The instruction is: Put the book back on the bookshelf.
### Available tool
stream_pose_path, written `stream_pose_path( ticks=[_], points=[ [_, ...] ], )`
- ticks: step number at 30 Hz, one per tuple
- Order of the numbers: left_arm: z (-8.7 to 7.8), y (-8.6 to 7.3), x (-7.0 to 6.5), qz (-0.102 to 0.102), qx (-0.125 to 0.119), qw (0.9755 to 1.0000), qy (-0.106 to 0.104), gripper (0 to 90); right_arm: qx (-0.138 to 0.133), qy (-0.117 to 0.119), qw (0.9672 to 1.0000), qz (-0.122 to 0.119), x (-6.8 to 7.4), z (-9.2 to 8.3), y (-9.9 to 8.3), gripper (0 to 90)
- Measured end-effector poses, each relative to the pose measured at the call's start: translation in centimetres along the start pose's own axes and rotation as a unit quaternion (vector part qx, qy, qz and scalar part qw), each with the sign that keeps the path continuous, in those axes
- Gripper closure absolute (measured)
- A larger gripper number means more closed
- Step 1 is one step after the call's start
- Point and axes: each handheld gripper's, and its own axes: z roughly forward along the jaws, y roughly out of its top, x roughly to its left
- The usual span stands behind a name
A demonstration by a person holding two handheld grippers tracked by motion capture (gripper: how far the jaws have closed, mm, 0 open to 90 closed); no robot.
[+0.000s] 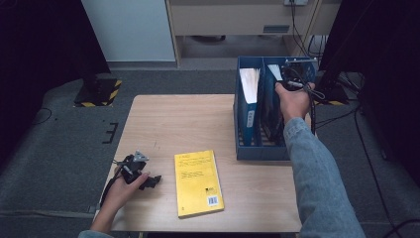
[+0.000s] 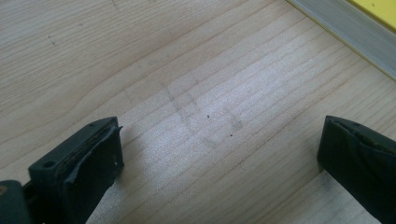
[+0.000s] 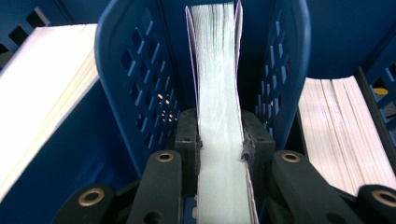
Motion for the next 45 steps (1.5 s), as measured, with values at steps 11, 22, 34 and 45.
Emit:
stream_pose_path(
  ticks=[11,22,34,45],
  points=[
    [0.0,0.0,-0.1,-0.001,0.001,1.0000,0.000,0.0,0.001,-0.005,1.0000,-0.007,0.2,-0.2,-0.5,71.8],
    [0.0,0.0,-0.1,0.000,0.000,1.0000,-0.001,0.0,-0.001,0.008,1.0000,0.000,0.4,-0.3,-0.8,67.4],
    [0.0,0.0,-0.1,0.003,0.000,1.0000,-0.002,0.0,0.009,0.031,0.9992,-0.023,0.6,-2.3,-1.3,53.2],
    [0.0,0.0,-0.2,0.002,-0.002,1.0000,-0.001,0.0,0.031,0.054,0.9975,-0.034,0.8,-3.4,-2.7,57.8]
  ],
)
